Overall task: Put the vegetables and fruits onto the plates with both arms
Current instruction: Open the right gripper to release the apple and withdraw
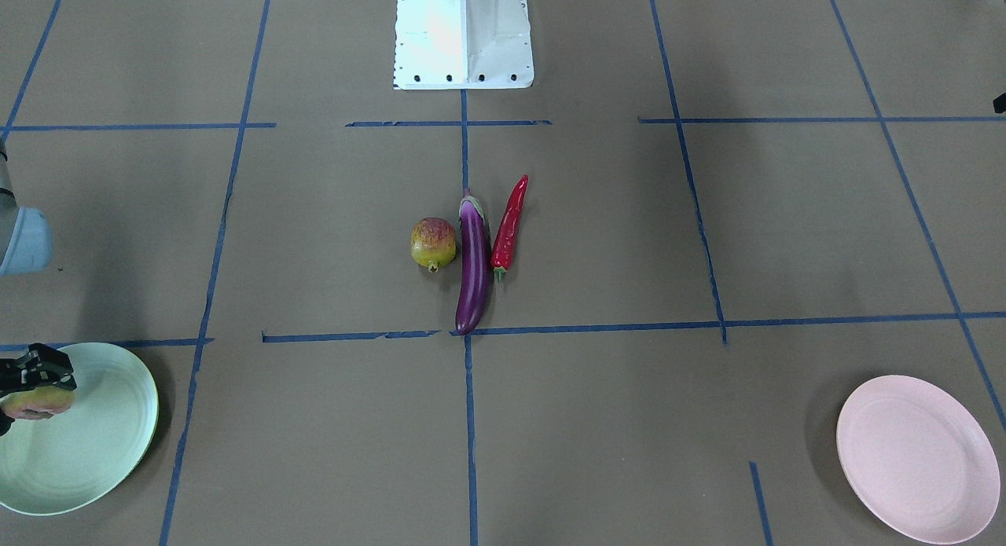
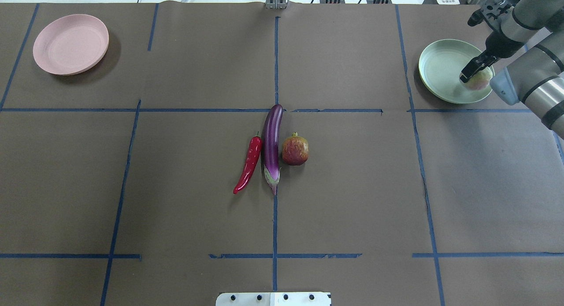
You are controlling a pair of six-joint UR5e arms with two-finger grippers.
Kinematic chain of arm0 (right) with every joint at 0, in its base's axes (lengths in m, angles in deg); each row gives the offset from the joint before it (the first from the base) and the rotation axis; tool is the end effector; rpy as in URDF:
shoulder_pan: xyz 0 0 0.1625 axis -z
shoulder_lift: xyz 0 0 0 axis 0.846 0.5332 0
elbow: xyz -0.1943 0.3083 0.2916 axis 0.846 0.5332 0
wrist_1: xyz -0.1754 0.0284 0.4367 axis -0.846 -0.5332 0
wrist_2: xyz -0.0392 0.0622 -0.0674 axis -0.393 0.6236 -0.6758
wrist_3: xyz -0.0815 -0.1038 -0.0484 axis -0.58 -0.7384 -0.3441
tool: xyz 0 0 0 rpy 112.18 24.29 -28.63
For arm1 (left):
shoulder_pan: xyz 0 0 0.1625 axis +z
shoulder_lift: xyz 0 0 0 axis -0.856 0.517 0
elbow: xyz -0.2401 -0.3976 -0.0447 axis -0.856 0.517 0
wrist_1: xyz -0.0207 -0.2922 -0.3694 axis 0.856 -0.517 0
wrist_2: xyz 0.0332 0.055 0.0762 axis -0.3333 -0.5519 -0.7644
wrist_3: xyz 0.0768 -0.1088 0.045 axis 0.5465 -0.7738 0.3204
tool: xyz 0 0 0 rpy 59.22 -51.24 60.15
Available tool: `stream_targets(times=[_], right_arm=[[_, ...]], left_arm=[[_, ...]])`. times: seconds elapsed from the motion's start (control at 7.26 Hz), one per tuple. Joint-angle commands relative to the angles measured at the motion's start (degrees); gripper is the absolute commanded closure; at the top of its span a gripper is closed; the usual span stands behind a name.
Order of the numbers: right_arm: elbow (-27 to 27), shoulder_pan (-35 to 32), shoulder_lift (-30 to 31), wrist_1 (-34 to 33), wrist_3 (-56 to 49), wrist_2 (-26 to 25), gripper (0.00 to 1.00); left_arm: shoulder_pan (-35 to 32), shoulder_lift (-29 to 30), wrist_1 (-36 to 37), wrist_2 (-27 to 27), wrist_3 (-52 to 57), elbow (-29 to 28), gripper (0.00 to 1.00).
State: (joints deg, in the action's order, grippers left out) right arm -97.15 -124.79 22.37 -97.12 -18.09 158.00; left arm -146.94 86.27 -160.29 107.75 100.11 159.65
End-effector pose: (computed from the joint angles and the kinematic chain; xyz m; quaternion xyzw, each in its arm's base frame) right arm -0.2767 -0.7613 0.6385 0.0942 -0.3641 -0.2440 0.8939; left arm -0.0141 -0.4630 0.6367 0.0054 0.4039 0.0959 0.9097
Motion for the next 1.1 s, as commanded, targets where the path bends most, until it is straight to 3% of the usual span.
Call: stream_targets(times=[0.0,0.28,0.69,0.96], right_arm=[[0.2,1.0,0.2,0.1,0.3,-0.6,0.00],[0.0,0.7,0.0,-0.2,5.3,-0.6,0.00],[-3.5,-9.4,0.3,-5.9,4.9,2.0,0.00],[-10.4,-15.0,8.9,-9.0,0.1,3.0,0.00]], left_arm=[[0.0,0.1,0.0,0.0,0.0,0.3,0.00],[0.1,2.8,-0.5,-0.3,0.0,-0.2,0.00],[0.3,7.9,-3.5,-0.1,-0.9,0.0,0.00],[2.7,14.0,-4.1,4.0,-14.1,0.0,0.00]])
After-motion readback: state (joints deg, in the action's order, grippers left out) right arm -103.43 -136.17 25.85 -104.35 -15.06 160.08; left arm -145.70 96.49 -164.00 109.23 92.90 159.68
